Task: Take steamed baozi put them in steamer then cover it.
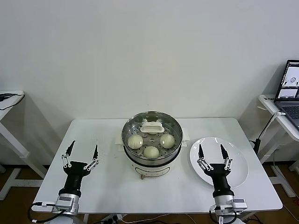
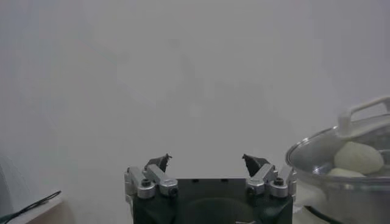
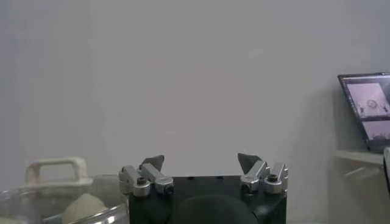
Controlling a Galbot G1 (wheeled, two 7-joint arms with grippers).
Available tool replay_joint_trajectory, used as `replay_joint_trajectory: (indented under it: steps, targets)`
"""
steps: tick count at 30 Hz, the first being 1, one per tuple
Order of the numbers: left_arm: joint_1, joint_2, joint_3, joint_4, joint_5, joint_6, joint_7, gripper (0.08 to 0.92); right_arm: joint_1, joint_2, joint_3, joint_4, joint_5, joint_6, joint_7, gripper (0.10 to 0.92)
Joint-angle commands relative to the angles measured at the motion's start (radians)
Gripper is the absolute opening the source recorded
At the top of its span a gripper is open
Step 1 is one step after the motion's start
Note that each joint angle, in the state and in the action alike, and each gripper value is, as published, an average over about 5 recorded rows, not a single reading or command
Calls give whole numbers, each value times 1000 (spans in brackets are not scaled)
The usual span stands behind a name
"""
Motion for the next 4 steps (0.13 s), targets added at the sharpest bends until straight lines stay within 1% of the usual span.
replay_joint_trajectory:
  steps: [1,4]
  targets:
    - [18,3,-4,-1,6,-14,19,823,-13,-6,5,12,-3,-21,-3,823]
    - [22,4,-4,0,9,-19,23,823,-18,-7,7,12,-5,-21,-6,823]
